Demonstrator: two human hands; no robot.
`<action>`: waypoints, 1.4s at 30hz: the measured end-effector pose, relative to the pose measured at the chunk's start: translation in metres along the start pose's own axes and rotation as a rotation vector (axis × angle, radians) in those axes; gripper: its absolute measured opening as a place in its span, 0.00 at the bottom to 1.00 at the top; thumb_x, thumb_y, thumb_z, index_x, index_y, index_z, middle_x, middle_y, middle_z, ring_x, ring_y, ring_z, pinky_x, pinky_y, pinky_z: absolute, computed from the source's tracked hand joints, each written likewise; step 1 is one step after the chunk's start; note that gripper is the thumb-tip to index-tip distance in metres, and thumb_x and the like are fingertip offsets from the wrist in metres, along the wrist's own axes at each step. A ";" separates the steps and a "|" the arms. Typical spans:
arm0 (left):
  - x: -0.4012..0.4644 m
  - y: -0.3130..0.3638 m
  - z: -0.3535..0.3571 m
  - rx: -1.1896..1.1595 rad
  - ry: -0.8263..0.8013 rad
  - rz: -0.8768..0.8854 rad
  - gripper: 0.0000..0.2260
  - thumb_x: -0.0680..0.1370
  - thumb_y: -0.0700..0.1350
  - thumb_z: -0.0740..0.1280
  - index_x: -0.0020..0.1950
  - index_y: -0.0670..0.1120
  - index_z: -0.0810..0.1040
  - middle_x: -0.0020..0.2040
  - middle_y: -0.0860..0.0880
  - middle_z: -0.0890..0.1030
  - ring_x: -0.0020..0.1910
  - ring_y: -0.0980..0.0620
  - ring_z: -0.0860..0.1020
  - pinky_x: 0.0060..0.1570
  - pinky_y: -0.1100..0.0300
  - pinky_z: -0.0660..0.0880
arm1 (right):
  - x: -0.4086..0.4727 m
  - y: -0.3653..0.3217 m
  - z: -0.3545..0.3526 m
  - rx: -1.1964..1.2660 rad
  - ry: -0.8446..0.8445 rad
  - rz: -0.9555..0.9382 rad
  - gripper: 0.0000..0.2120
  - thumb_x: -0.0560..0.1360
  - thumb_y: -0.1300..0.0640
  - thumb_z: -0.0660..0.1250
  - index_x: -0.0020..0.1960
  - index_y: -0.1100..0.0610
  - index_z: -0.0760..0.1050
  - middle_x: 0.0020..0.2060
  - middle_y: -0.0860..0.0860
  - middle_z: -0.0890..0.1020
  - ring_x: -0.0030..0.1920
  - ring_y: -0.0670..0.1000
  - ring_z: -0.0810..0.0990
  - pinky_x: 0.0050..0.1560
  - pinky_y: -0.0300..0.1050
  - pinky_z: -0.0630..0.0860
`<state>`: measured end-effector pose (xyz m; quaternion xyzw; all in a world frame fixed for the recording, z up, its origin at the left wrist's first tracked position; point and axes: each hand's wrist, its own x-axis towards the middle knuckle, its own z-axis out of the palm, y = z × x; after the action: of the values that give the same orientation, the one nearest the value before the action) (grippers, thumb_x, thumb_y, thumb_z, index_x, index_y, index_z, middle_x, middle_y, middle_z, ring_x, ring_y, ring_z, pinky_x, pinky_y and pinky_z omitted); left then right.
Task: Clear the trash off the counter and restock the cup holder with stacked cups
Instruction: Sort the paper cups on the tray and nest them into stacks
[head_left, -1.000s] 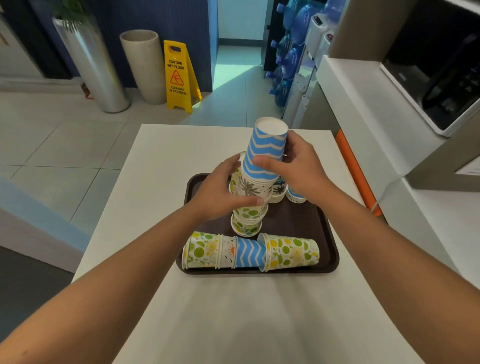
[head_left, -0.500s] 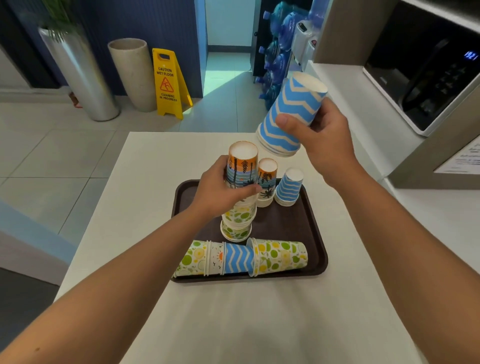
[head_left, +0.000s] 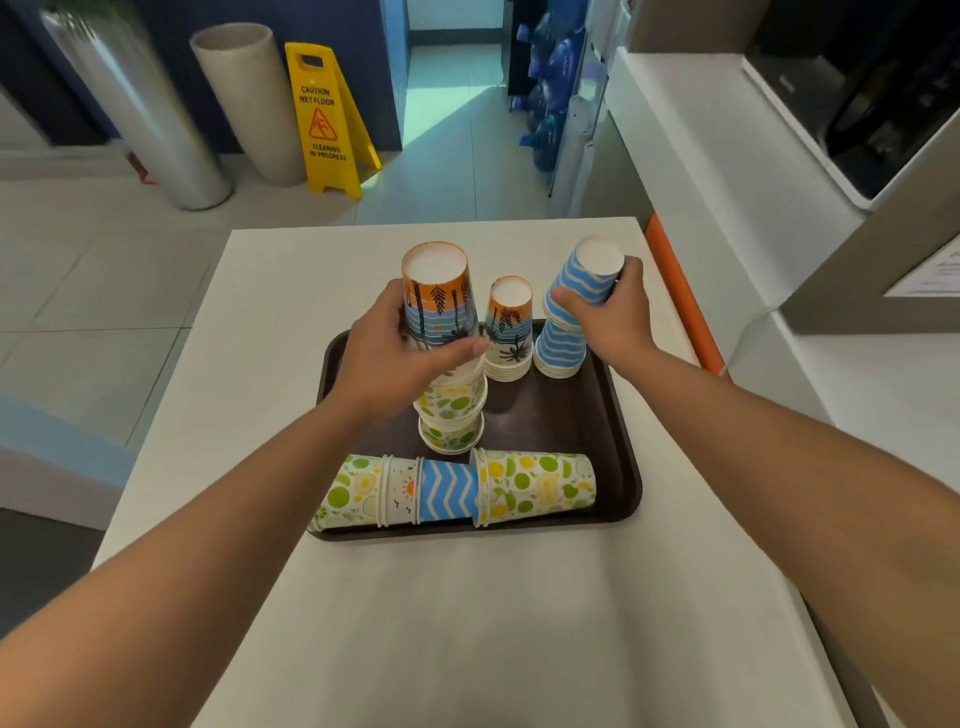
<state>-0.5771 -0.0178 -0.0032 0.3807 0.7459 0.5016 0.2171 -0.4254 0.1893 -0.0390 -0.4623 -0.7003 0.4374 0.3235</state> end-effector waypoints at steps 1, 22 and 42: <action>-0.001 0.001 0.000 -0.002 0.004 -0.006 0.32 0.64 0.55 0.82 0.63 0.50 0.75 0.56 0.56 0.83 0.56 0.58 0.82 0.58 0.49 0.80 | 0.003 0.003 0.004 -0.020 -0.014 0.002 0.33 0.68 0.52 0.78 0.65 0.58 0.64 0.62 0.52 0.76 0.61 0.52 0.76 0.61 0.47 0.75; -0.011 0.018 -0.008 -0.125 -0.136 -0.059 0.38 0.64 0.61 0.79 0.70 0.50 0.72 0.61 0.56 0.81 0.59 0.60 0.80 0.61 0.55 0.78 | -0.090 -0.067 0.028 0.177 -0.199 -0.264 0.28 0.70 0.62 0.67 0.69 0.56 0.66 0.67 0.50 0.72 0.67 0.44 0.68 0.64 0.30 0.64; -0.013 -0.036 0.009 -0.040 -0.095 -0.128 0.41 0.57 0.59 0.81 0.68 0.52 0.74 0.60 0.56 0.81 0.59 0.58 0.79 0.62 0.50 0.77 | -0.076 -0.092 0.041 0.004 -0.347 -0.225 0.37 0.62 0.48 0.81 0.66 0.55 0.70 0.59 0.47 0.81 0.57 0.45 0.80 0.59 0.44 0.78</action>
<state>-0.5747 -0.0301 -0.0404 0.3514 0.7474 0.4828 0.2913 -0.4664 0.0878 0.0242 -0.2982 -0.7919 0.4730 0.2455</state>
